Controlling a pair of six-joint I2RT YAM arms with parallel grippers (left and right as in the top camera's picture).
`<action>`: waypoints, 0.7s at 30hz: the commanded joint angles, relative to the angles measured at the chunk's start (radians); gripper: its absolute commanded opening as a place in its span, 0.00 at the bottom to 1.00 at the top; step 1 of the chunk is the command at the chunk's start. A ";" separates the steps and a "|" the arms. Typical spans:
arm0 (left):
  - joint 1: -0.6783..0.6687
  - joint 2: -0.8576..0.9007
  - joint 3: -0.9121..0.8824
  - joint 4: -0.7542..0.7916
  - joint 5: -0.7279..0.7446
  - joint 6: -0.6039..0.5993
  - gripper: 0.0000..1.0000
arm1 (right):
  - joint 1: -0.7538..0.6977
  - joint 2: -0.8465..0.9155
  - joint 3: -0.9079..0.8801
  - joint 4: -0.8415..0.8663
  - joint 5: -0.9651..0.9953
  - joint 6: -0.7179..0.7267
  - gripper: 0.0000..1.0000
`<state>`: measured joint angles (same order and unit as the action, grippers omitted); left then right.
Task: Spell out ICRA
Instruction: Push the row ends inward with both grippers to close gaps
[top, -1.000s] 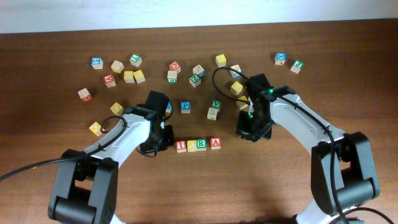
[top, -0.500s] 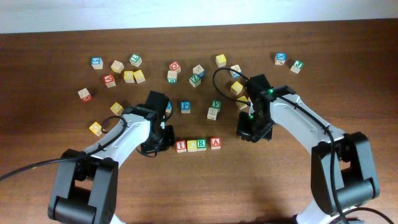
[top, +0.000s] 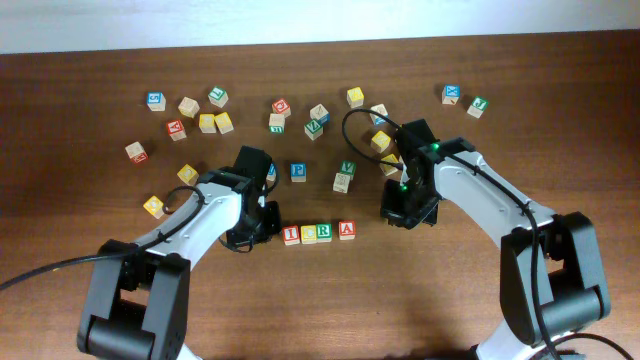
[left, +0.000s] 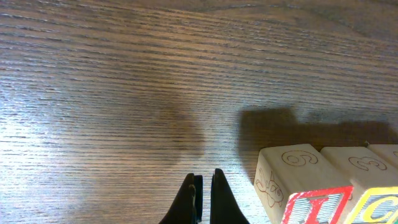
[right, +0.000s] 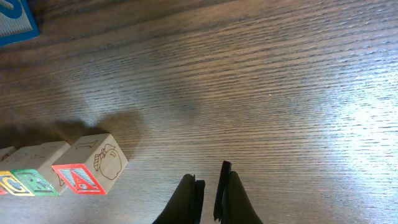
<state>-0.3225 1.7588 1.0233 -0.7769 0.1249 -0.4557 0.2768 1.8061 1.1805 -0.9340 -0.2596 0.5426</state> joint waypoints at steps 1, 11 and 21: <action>0.002 -0.005 -0.008 -0.005 0.031 0.016 0.00 | 0.005 0.003 -0.004 -0.005 0.002 0.001 0.04; 0.002 -0.005 -0.008 -0.040 0.063 0.015 0.00 | 0.057 0.003 -0.004 -0.018 0.002 -0.006 0.04; 0.002 0.013 -0.008 0.023 0.063 0.008 0.00 | 0.113 0.051 -0.004 0.102 0.019 0.016 0.04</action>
<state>-0.3225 1.7588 1.0225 -0.7769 0.1734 -0.4561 0.3824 1.8225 1.1797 -0.8368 -0.2523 0.5503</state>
